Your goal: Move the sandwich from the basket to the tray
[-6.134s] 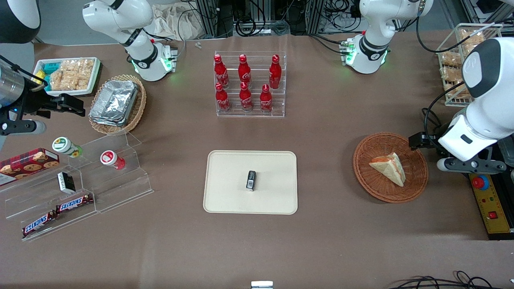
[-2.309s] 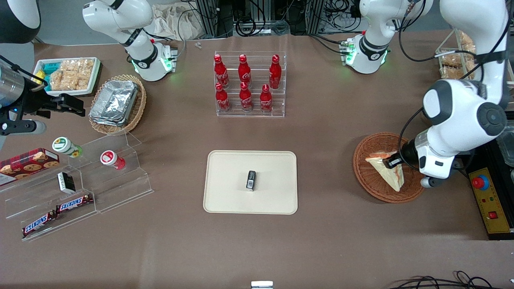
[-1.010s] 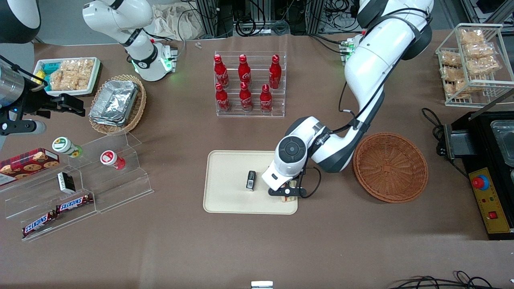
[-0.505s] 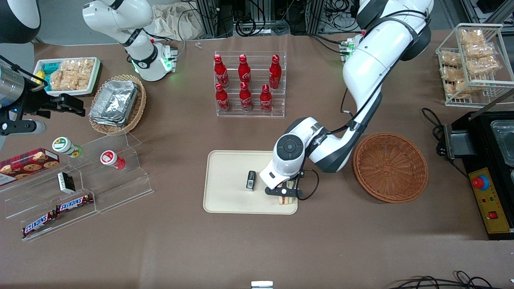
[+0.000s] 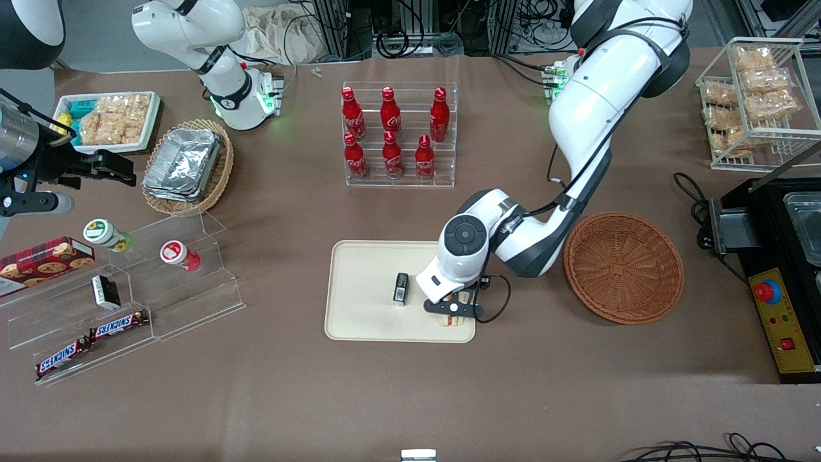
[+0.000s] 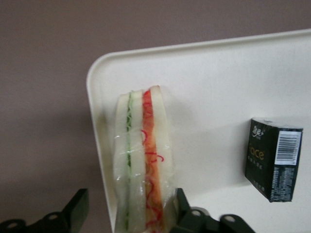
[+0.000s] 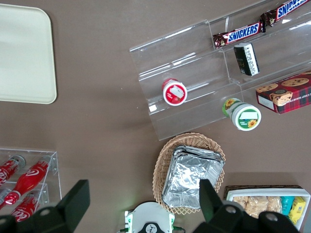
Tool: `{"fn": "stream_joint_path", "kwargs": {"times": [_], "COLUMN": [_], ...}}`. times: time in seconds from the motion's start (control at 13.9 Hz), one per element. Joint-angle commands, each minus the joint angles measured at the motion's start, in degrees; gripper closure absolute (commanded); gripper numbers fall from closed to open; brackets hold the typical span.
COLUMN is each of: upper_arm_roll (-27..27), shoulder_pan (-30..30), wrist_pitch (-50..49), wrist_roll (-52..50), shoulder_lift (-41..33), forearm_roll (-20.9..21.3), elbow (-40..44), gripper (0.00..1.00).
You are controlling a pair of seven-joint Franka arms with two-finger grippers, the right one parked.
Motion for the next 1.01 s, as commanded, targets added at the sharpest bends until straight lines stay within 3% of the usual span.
{"fn": "stream_joint_path", "kwargs": {"times": [0.0,0.29,0.58,0.87,0.94], "upper_arm_roll": [-0.07,-0.42,-0.51,-0.42,-0.25], "shoulder_pan": [1.36,7.07,15.59,25.61,26.24], "wrist_pitch": [-6.42,-14.77,-17.60,-20.84,-21.81], "wrist_roll": [0.64,3.98,4.69,16.54,16.64], "shoulder_lift": [-7.01,-17.90,-32.31,-40.33,-40.78], "forearm_roll": [0.35,-0.09,-3.68,-14.30,-14.85], "elbow": [-0.85,-2.16,-12.08,-15.17,-15.17], "gripper": [0.00,0.01,0.02,0.04,0.04]}}
